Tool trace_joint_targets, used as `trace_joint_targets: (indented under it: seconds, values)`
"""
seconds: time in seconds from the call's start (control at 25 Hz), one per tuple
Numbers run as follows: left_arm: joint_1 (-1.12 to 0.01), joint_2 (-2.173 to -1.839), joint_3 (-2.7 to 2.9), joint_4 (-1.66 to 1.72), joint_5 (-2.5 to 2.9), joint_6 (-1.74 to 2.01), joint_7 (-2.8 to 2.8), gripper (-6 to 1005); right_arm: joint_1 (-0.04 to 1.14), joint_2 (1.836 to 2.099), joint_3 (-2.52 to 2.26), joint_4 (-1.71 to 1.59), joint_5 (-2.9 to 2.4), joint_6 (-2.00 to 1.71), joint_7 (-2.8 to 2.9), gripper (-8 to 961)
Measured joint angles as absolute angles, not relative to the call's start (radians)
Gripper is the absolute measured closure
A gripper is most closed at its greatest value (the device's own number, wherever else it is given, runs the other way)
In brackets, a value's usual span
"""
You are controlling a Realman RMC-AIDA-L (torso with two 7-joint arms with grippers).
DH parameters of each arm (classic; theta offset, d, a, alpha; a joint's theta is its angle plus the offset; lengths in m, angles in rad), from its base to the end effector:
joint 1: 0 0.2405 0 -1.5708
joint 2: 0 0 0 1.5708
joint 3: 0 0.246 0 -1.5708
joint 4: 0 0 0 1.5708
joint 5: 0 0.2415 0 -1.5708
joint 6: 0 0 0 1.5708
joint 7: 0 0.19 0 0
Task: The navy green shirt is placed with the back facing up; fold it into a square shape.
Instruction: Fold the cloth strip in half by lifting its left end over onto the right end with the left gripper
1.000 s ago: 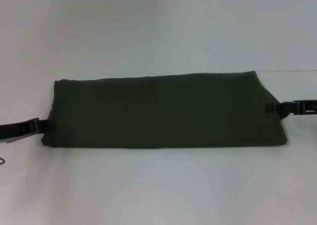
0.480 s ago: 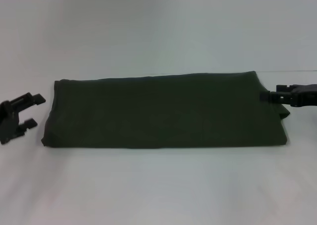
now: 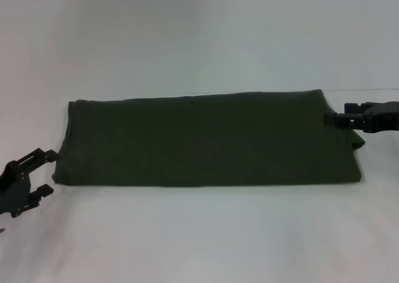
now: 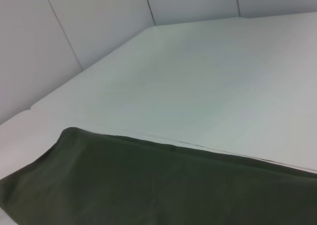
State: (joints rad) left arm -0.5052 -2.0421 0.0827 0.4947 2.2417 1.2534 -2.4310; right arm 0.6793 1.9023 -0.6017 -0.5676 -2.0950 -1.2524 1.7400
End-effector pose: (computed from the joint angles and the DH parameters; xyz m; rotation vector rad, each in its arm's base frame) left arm -0.3826 0.3768 0.0131 -1.3573 -2.1547 -1.0778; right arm 0.2875 0.4600 0.0452 -2.3574 0.9844 0.4971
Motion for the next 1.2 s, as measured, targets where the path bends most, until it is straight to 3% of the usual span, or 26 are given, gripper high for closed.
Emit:
trace_joint_targets:
  seconds: [1.2]
  values:
    - [-0.578,-2.044,0.152,0.435,2.252,1.039,-2.515,103,0.686,1.901,-0.592,-0.568,-2.092,-1.266,1.734,155]
